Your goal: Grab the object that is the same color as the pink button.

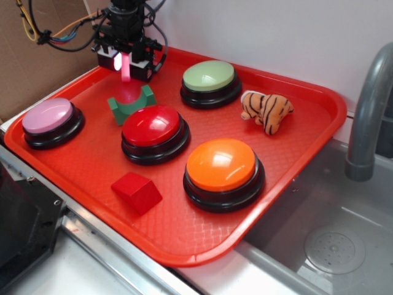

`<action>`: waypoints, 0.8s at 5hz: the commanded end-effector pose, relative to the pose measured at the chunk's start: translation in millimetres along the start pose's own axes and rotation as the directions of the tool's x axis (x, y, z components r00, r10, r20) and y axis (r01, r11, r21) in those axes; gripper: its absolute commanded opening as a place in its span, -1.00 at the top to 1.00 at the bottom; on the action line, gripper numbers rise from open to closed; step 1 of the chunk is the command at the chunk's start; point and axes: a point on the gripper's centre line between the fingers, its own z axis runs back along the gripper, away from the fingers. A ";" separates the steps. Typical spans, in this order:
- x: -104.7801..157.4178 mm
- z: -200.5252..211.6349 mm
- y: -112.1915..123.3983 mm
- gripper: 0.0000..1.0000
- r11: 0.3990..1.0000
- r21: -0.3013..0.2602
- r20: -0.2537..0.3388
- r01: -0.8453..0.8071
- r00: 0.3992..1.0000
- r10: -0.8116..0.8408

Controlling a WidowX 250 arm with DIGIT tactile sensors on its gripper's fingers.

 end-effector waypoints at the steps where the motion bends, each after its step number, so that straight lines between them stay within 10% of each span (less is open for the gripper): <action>1: 5.1 13.4 19.2 1.00 1.000 -0.002 0.086 0.009 0.996 -0.009; 4: -56.2 128.8 -4.6 1.00 0.980 -0.122 0.131 0.159 0.981 -0.143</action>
